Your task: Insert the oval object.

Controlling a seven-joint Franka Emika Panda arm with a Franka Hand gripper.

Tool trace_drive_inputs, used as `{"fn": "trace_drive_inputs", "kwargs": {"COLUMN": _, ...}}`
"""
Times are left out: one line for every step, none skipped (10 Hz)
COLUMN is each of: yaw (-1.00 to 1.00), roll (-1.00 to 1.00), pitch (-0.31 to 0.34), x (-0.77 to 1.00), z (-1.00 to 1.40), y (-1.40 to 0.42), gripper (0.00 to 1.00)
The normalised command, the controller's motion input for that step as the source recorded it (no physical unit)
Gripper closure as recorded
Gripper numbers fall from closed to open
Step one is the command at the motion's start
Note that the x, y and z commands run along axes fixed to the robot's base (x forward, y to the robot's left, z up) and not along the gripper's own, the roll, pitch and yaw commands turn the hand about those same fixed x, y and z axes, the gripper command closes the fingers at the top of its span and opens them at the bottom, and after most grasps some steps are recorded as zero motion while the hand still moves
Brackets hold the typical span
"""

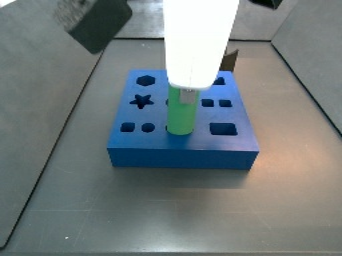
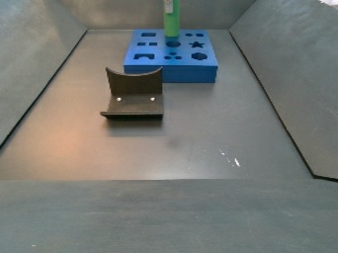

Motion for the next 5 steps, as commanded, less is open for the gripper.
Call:
{"fn": "trace_drive_inputs", "kwargs": {"yaw": -0.03, "roll": 0.00, "pitch": 0.000, "x": 0.06, "z": -0.26, "y": 0.00, "gripper": 1.00}}
{"fn": "trace_drive_inputs", "kwargs": {"yaw": 0.00, "roll": 0.00, "pitch": 0.000, "x": 0.05, "z": -0.24, "y": 0.00, "gripper": 1.00}}
{"fn": "trace_drive_inputs", "kwargs": {"yaw": 0.00, "roll": 0.00, "pitch": 0.000, "x": 0.00, "z": -0.08, "y": 0.00, "gripper": 1.00}}
{"fn": "trace_drive_inputs", "kwargs": {"yaw": 0.00, "roll": -0.02, "pitch": -0.021, "x": 0.00, "z": 0.00, "y": 0.00, "gripper": 1.00}}
{"fn": "trace_drive_inputs", "kwargs": {"yaw": 0.00, "roll": 0.00, "pitch": 0.000, "x": 0.00, "z": 0.00, "y": 0.00, "gripper": 1.00}}
